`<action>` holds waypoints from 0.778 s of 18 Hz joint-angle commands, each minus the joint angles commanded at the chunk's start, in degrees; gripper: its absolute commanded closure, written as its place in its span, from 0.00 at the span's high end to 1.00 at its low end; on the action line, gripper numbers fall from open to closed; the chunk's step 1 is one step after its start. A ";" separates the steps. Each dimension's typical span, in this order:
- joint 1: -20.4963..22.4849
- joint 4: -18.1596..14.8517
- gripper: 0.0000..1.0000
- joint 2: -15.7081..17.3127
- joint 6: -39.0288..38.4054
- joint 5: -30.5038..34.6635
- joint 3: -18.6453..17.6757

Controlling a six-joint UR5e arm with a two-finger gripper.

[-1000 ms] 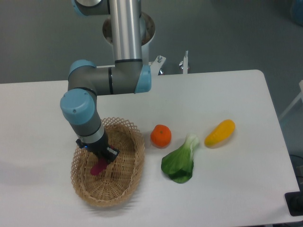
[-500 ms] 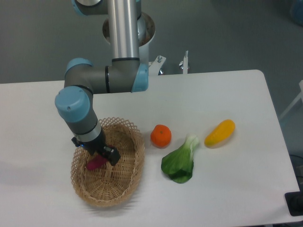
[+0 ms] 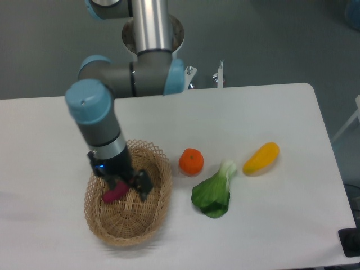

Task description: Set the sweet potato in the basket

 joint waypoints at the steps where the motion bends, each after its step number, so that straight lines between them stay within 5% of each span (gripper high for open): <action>1: 1.58 -1.66 1.00 0.96 2.72 -0.17 0.09; 10: 16.60 -16.52 1.00 10.99 27.77 -7.02 -0.09; 14: 21.88 -18.11 1.00 13.36 36.40 -10.54 -0.88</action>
